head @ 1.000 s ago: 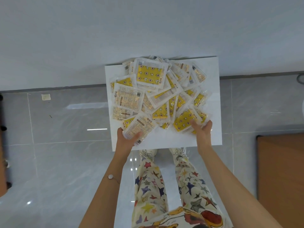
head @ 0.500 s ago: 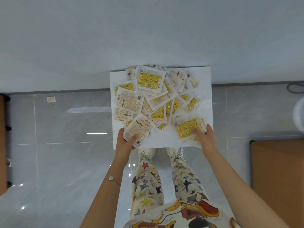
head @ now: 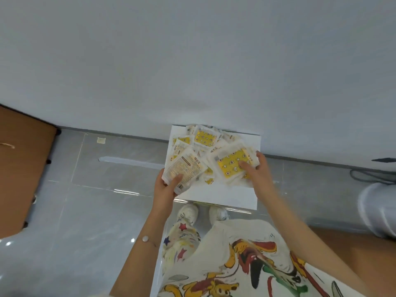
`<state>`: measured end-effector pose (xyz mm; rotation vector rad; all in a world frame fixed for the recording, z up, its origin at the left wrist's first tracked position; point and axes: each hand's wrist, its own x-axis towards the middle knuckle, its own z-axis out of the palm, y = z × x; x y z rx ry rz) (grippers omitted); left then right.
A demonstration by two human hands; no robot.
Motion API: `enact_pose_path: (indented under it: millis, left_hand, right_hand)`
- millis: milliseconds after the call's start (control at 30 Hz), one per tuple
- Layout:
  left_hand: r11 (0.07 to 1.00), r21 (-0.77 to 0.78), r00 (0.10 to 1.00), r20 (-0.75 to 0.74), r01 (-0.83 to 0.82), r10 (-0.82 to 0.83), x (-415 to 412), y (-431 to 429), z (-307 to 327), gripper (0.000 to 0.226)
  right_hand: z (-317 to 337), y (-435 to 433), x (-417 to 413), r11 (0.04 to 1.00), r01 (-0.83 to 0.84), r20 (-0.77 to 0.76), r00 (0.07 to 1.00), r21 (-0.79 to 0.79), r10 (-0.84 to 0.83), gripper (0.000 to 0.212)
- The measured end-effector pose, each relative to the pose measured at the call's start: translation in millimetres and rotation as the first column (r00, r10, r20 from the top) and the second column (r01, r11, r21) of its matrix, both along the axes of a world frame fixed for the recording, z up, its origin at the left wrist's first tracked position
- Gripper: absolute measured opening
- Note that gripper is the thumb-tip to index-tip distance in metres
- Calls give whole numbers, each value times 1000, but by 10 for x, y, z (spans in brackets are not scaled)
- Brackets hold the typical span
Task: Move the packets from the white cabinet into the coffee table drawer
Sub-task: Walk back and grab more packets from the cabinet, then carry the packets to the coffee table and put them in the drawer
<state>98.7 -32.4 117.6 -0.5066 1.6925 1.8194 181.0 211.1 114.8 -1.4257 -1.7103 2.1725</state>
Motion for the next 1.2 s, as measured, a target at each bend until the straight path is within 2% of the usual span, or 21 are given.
enact_pose_path:
  millis: [133, 233, 367, 600, 800, 1033, 1200]
  left_hand:
    - [986, 29, 985, -48, -163, 165, 83, -275, 579, 27]
    - [964, 19, 960, -98, -264, 264, 179, -582, 921, 38]
    - [930, -18, 911, -209, -368, 356, 372, -1050, 1274, 42]
    - [810, -41, 763, -364, -585, 533, 741, -2126, 1591, 43]
    - [663, -13, 617, -380, -749, 689, 1091, -3186, 1653, 41]
    - [511, -48, 484, -404, -858, 776, 1386, -4457, 1647, 42]
    - [415, -74, 408, -398, -907, 821, 1418, -5161, 1608, 44]
  right_hand:
    - [542, -195, -219, 994, -109, -85, 990, 8, 109, 52]
    - [835, -399, -365, 977, -214, -112, 970, 23, 215, 62]
    - [1166, -843, -543, 905, -405, -146, 895, 128, 421, 62]
    - [1583, -2083, -892, 705, -676, -209, 674, 213, 709, 55]
    - [1673, -3378, -1115, 527, -808, -173, 498, 265, 850, 51]
    - [1661, -4964, -1253, 327, -906, -156, 294, 269, 943, 52]
    - [1697, -5887, -1385, 259, -935, -180, 218, 243, 959, 55]
